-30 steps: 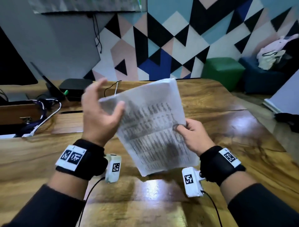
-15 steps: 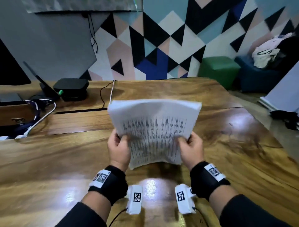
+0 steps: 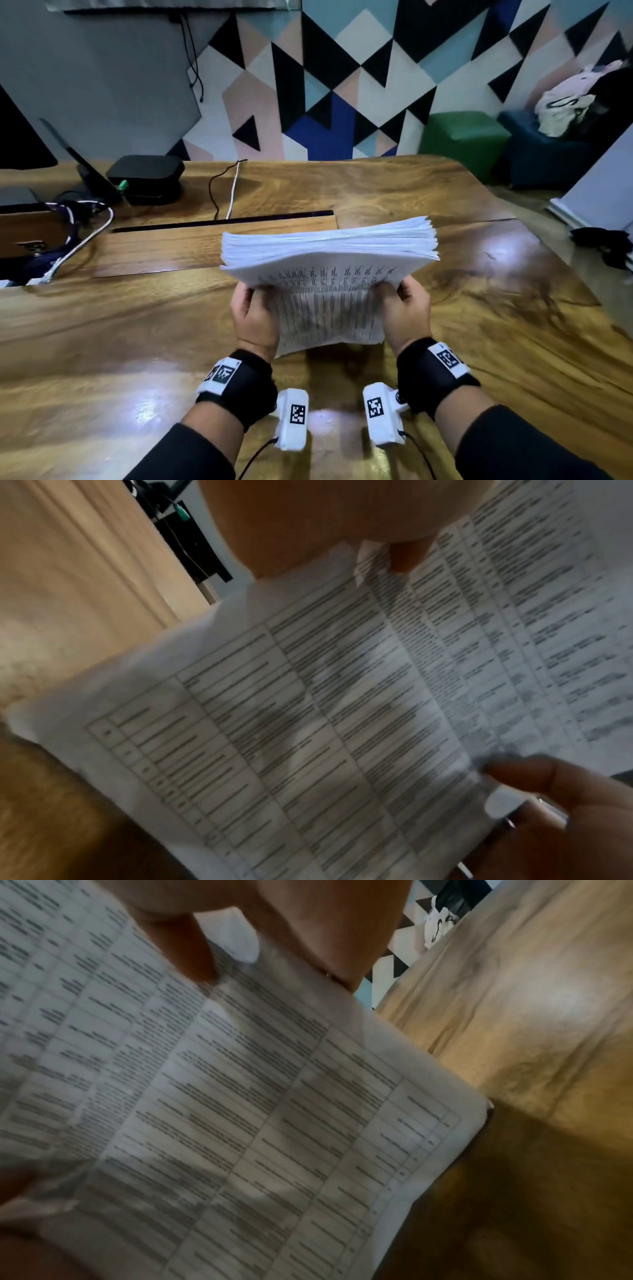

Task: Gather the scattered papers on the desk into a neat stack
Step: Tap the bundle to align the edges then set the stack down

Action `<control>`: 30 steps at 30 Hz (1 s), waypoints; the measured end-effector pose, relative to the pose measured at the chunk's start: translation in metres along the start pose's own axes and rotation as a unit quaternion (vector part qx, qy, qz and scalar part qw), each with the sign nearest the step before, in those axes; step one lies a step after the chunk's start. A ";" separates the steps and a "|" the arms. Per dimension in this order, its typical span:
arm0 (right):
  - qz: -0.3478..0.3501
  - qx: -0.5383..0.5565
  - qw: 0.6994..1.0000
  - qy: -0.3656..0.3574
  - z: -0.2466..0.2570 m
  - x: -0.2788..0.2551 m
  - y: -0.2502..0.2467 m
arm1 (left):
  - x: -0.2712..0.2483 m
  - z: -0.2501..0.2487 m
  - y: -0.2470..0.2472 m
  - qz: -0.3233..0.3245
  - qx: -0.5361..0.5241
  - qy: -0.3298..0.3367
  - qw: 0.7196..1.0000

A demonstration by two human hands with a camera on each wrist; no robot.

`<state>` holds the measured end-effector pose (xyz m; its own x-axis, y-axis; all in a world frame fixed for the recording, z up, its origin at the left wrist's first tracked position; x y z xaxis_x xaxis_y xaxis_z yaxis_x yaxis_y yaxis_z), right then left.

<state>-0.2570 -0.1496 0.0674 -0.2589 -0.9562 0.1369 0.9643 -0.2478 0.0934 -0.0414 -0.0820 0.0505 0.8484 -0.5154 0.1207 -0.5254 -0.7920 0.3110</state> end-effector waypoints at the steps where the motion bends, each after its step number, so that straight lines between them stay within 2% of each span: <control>1: -0.003 -0.002 1.000 -0.009 0.001 0.000 0.000 | 0.002 0.001 -0.001 0.001 0.000 0.007 1.000; 4: 0.003 0.007 1.000 -0.019 0.000 0.003 0.001 | 0.001 0.000 -0.002 0.016 0.006 0.008 1.000; 9: 0.019 -0.004 1.000 -0.024 0.002 0.006 0.002 | 0.004 -0.002 -0.006 0.049 0.035 0.045 0.997; 13: 0.048 -0.007 0.999 -0.020 0.010 -0.001 0.015 | -0.008 -0.007 0.003 0.055 0.040 0.039 0.997; 19: -0.001 0.051 0.996 -0.068 0.028 0.000 0.014 | -0.007 -0.033 0.003 0.043 -0.005 0.079 0.996; 24: 0.007 -0.008 0.998 -0.054 -0.007 -0.020 0.005 | -0.020 -0.001 -0.015 0.002 0.028 0.000 1.000; 27: -0.009 -0.035 0.997 -0.075 -0.012 -0.012 0.001 | -0.010 0.004 -0.018 -0.012 0.036 0.014 0.999; 30: -0.002 -0.077 0.996 -0.049 -0.025 -0.018 -0.002 | -0.015 0.007 -0.016 0.011 0.050 0.000 0.999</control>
<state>-0.2525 -0.1360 0.0399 -0.2599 -0.9369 0.2338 0.9583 -0.2800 -0.0567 -0.0467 -0.0643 0.0367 0.8368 -0.5325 0.1273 -0.5474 -0.8092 0.2136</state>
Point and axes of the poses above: each hand's wrist, its own x-axis towards the middle knuckle, its own y-axis out of the palm, z = x × y, the point moved 4 cm from there along x, towards the middle knuckle, and after that the axes turned 12 degrees about -z, right-handed, at the moved point
